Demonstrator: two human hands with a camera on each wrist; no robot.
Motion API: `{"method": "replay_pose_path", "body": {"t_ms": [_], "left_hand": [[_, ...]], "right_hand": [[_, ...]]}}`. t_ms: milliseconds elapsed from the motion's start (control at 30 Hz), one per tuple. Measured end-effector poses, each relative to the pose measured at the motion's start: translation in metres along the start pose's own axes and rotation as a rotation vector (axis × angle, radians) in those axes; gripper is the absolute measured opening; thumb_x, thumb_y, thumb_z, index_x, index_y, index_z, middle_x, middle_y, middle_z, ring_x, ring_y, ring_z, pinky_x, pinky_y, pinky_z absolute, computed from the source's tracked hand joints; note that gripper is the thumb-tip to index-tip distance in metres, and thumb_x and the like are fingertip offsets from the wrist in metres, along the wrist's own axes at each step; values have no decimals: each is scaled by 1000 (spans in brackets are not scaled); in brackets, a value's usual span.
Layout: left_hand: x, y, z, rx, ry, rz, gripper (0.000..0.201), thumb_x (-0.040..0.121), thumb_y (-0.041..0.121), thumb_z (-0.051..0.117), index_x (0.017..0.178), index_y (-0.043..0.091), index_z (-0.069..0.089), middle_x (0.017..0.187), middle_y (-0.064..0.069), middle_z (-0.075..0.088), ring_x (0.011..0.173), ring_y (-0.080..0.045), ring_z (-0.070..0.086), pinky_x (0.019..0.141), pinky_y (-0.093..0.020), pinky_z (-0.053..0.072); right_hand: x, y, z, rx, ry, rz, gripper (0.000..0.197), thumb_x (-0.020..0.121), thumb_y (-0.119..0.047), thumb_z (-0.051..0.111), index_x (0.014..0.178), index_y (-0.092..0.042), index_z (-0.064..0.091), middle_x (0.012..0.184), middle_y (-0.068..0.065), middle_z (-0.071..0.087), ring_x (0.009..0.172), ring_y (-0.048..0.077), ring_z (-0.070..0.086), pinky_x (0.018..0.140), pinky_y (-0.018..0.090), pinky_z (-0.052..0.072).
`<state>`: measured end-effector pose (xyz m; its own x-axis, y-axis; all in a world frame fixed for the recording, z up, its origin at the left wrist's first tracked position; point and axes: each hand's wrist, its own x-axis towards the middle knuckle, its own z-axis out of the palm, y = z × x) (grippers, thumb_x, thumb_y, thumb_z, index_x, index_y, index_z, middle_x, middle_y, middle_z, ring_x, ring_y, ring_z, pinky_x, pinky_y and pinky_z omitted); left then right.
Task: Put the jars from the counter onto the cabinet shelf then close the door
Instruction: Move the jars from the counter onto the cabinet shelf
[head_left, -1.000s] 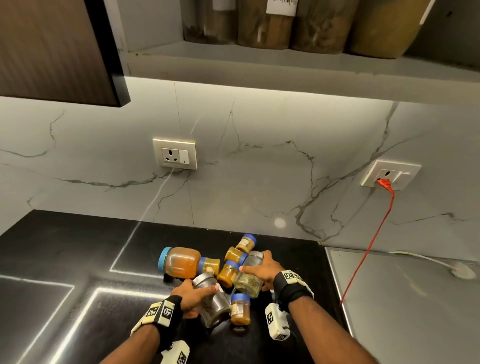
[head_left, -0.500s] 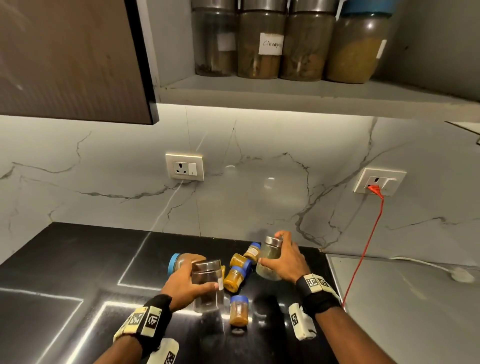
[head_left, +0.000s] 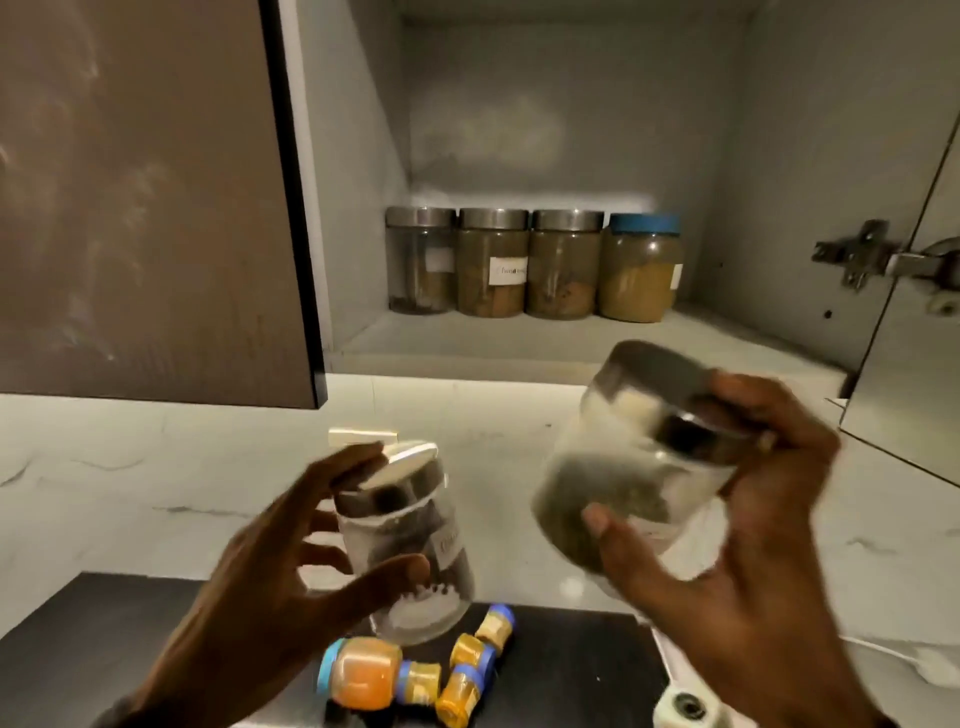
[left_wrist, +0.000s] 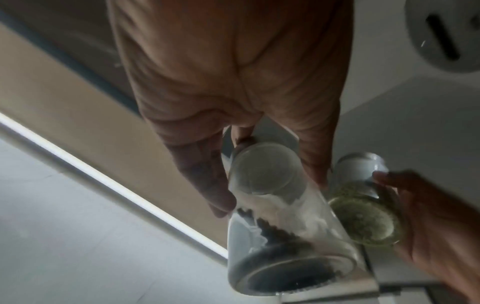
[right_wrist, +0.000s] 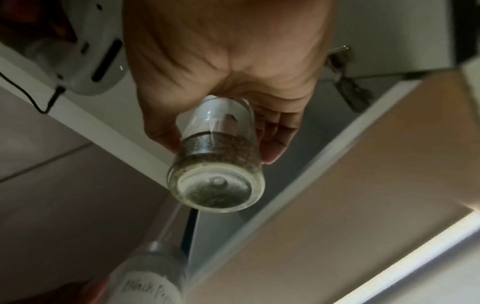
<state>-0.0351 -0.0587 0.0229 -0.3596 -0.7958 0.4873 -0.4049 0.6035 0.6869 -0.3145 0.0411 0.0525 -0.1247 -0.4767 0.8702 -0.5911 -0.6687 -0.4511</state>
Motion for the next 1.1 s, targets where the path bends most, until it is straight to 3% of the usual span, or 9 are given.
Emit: {"method": "replay_pose_path", "body": {"t_ms": [133,233,367,500,567,633,700,867,1100], "left_hand": [[16,55,-33,2,79,117,93,54,74,78,139,56,44,130,36,60,107,8,68,77,-12,59],[36,83,-44,-17,145,185,82,64,66,83,137,57,46,125,33,63,105,3,69,78,-15,61],[70,113,-49,40,239,232,81,65,57,81,138,51,48,118,25,66,95,6,68,69,-7,54],[110,123,-47,146,274,233,83,73,54,80,146,42,41,127,23,59,93,2,67,69,1,49],[130,121,-42,198,270,223,84,77,50,81,149,37,39,136,13,58,106,-9,67,83,-10,53],[147,118,-38,266,261,188,85,79,47,82,150,34,37,142,5,56,117,-19,62,97,-33,56],[161,117,-31,323,261,131,86,79,48,83,150,33,37,142,0,54,121,-23,59,103,-44,54],[179,105,-23,446,293,-11,83,81,48,81,150,32,37,144,-5,44,128,-29,53,106,-43,47],[191,96,-11,530,342,-40,80,84,46,78,150,24,37,148,-10,41,134,-32,47,112,-47,44]], "right_hand": [[45,-17,-24,20,87,-57,94,75,-29,89,146,-25,27,133,-24,52,117,15,65,90,27,57],[72,-4,-30,-81,69,-23,85,81,-31,85,148,-26,32,135,-5,54,115,12,64,82,17,56],[86,12,-22,-185,65,37,83,82,-40,85,149,-39,35,139,-7,49,115,10,60,84,40,62],[91,12,-13,-271,34,66,85,78,-52,80,149,-46,34,139,-12,43,118,15,55,89,43,60],[91,12,-9,-292,31,73,86,76,-52,81,147,-48,33,138,-16,42,119,17,56,91,46,60],[92,13,-7,-310,41,70,86,74,-54,81,146,-48,33,138,-15,43,119,16,56,91,45,60],[91,14,-9,-306,43,64,85,73,-56,78,145,-49,33,136,-18,42,119,15,55,92,41,59],[90,16,-9,-315,28,48,85,75,-54,80,144,-53,31,132,-27,37,121,12,52,91,33,53],[91,20,-11,-308,36,39,82,73,-70,68,145,-52,31,133,-26,39,120,12,53,90,32,54]]}}
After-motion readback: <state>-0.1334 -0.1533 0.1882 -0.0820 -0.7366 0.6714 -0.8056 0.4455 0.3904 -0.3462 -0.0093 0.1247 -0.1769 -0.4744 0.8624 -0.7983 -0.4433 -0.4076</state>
